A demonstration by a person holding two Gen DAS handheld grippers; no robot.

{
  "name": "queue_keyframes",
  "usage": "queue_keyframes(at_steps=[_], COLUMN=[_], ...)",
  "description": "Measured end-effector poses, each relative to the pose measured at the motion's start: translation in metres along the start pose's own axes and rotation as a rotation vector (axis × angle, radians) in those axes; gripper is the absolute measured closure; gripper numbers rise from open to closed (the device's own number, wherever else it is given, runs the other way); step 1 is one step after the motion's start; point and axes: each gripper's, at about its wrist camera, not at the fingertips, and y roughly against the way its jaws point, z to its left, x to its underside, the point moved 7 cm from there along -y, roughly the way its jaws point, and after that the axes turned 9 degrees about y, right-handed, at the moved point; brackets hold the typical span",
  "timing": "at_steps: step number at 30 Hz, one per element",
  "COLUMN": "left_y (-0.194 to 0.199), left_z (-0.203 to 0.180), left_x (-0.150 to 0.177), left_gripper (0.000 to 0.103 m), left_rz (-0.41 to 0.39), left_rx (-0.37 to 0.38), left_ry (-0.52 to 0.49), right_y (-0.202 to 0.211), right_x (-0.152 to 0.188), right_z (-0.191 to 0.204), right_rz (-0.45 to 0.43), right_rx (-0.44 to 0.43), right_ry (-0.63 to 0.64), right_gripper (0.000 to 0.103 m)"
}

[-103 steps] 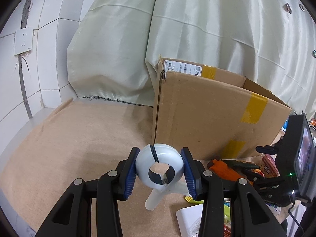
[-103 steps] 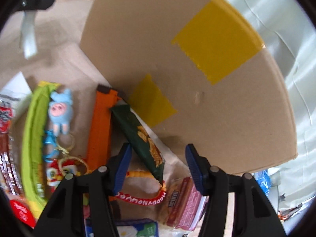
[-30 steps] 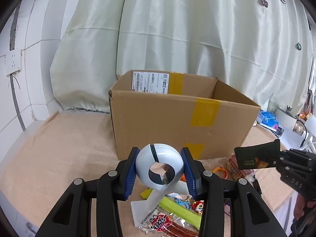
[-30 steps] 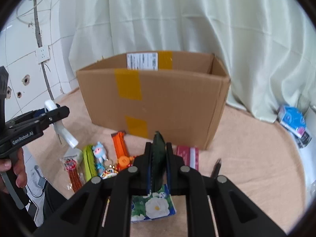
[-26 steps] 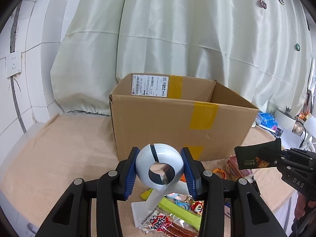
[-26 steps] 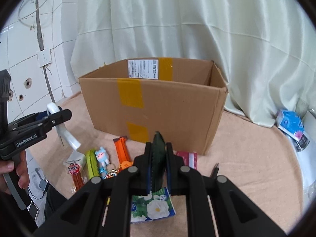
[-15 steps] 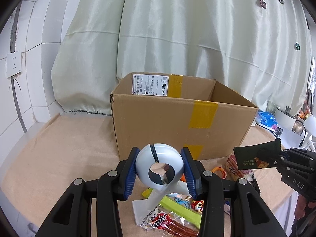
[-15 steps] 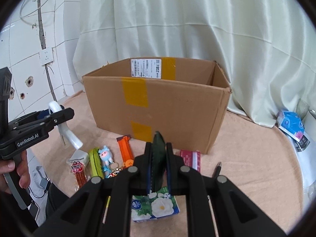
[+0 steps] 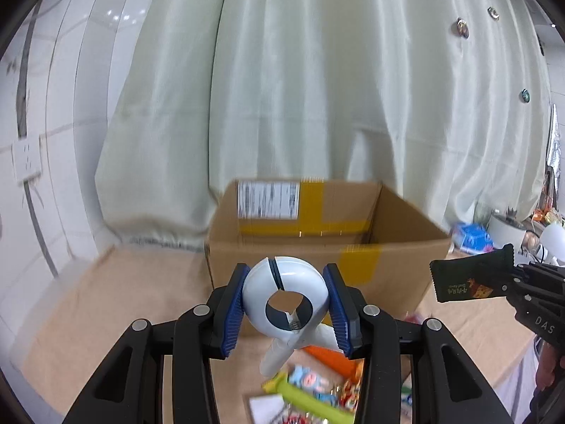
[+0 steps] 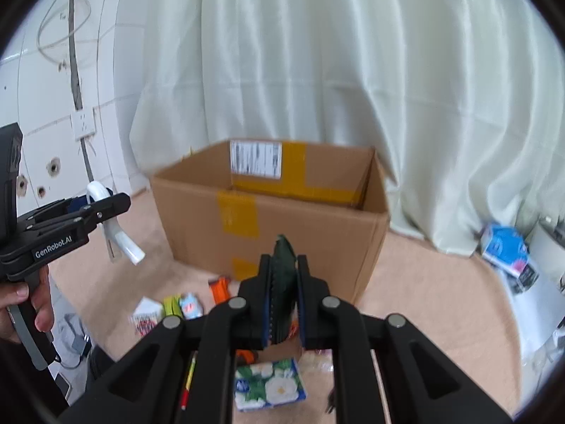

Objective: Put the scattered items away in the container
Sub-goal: 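Carry the white clip and green snack bag with both grippers over the box, then open both grippers to drop the clip and snack bag into the box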

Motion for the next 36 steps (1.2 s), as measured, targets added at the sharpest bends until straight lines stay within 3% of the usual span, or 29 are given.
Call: queue_keyframes(at_steps=[8, 15, 24, 30, 36], left_y=[-0.016, -0.09, -0.185, -0.2, -0.207], left_z=[-0.01, -0.011, 0.001, 0.003, -0.001], left_x=[-0.074, -0.115, -0.088, -0.066, -0.063], left_gripper=[0.059, 0.059, 0.059, 0.059, 0.059], left_rz=[-0.053, 0.018, 0.192, 0.234, 0.242], left_rx=[0.011, -0.002, -0.025, -0.022, -0.023], left_ry=[-0.033, -0.051, -0.051, -0.048, -0.043], right_y=[0.007, -0.054, -0.156, -0.183, -0.193], right_x=[-0.074, -0.123, -0.11, -0.089, -0.08], right_z=[-0.017, -0.037, -0.053, -0.059, -0.061], right_rz=[-0.096, -0.06, 0.104, 0.158, 0.189], right_rx=[0.026, 0.026, -0.015, -0.029, -0.033], right_ry=[0.014, 0.011, -0.029, -0.048, -0.055], right_gripper=[0.088, 0.088, 0.088, 0.088, 0.088])
